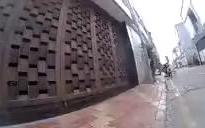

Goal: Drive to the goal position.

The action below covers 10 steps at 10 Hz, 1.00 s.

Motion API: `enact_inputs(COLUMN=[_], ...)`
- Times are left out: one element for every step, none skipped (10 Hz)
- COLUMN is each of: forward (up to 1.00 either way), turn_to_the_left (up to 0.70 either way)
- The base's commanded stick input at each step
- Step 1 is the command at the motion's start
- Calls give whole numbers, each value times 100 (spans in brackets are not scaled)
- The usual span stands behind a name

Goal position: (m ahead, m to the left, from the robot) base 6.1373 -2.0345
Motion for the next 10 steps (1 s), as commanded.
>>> enact_inputs(forward=[100,100,100,100,100,100,100,100,100,100], turn_to_the_left=[-40,-40,-40,-40,-40,-40,-40,-40,-40,-40])
